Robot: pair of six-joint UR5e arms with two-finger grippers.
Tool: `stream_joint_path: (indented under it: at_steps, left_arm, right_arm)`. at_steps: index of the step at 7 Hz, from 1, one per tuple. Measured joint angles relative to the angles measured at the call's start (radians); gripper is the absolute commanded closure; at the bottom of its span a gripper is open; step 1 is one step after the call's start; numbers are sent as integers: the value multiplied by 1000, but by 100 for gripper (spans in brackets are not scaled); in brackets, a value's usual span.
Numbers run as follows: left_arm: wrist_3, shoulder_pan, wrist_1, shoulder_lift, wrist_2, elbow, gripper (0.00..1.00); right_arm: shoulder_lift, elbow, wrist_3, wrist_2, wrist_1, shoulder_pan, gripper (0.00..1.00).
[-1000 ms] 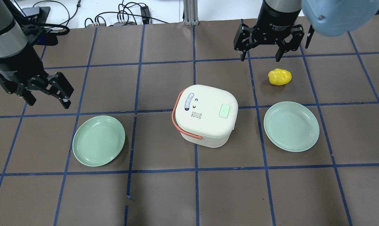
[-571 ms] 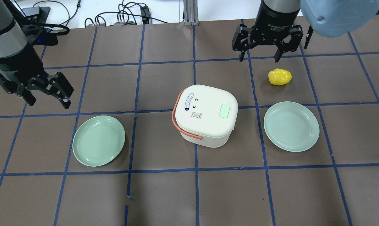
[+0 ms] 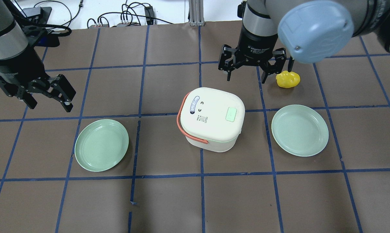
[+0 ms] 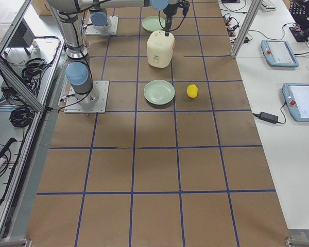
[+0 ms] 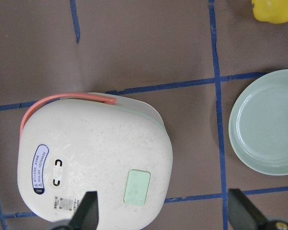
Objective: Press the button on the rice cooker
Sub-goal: 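Move the right gripper down over the rice cooker's green lid button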
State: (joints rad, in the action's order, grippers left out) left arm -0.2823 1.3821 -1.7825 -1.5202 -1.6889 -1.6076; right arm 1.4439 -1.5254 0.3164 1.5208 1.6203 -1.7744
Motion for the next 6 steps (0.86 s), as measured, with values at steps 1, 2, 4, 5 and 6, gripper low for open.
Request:
stream_joint_path:
  at_steps: [1,2,4,5,6]
  left_arm:
    - [0,0,0,0,0,0,0]
    - [0,0,0,0,0,0,0]
    - [0,0,0,0,0,0,0]
    - [0,0,0,0,0,0,0]
    - [0,0,0,0,0,0,0]
  right_arm:
    - [15,-54,6,-3,39,-9,78]
    - [24,-94,7,-21,59,-13,84]
    - [29,-135,8,-69,67,-14,86]
    - [29,-147,7,-76,68,-14,87]
    - [28,-157,4,-78,70,-15,87]
